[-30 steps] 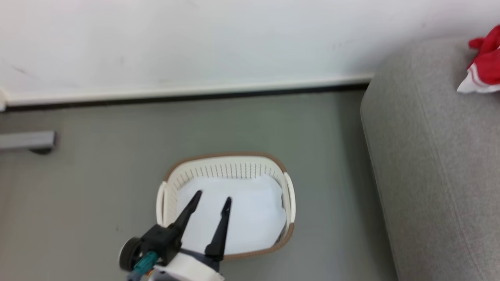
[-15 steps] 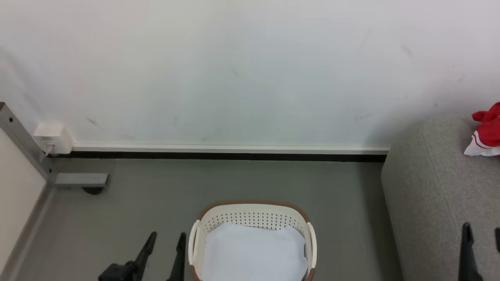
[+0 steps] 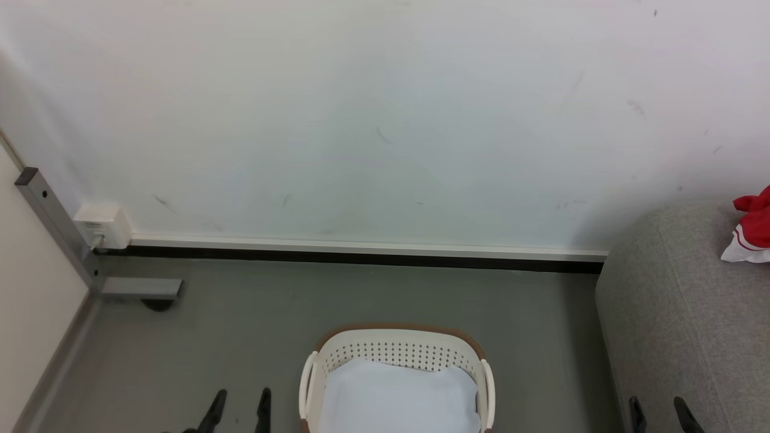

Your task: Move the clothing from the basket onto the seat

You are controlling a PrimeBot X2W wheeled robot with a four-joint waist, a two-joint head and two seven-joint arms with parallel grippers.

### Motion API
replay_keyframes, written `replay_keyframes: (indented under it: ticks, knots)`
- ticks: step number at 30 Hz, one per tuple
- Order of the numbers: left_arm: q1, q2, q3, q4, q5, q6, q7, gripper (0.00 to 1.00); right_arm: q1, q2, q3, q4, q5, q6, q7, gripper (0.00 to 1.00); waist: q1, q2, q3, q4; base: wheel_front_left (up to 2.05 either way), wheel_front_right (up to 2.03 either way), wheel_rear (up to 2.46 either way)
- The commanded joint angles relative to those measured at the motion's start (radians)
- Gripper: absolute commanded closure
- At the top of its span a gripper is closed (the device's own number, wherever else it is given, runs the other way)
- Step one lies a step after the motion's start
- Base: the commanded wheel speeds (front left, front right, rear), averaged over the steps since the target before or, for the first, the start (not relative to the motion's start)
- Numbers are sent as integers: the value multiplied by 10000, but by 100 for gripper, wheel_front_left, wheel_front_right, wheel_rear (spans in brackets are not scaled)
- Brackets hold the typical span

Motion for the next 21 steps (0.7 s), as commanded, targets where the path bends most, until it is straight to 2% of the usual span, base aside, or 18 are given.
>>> replay_keyframes:
  ticks: [1,17,18,21]
  knots:
    - [100,-42,73,11,187,-70,-3,0,85,32,10,59,-27,-23,11,0,0,-1,11,7,0,0,0]
    - [108,-614,748,-6,866,-720,-4,0,46,46,118,107,188,-23,11,0,0,-1,77,-9,0,0,0]
    - [27,-619,730,29,720,-732,2,100,-11,25,136,133,128,0,3,100,0,-1,77,-13,0,0,0]
    - [96,-703,691,268,647,-746,21,100,10,40,151,361,163,2,17,100,1,-1,80,-16,0,0,0]
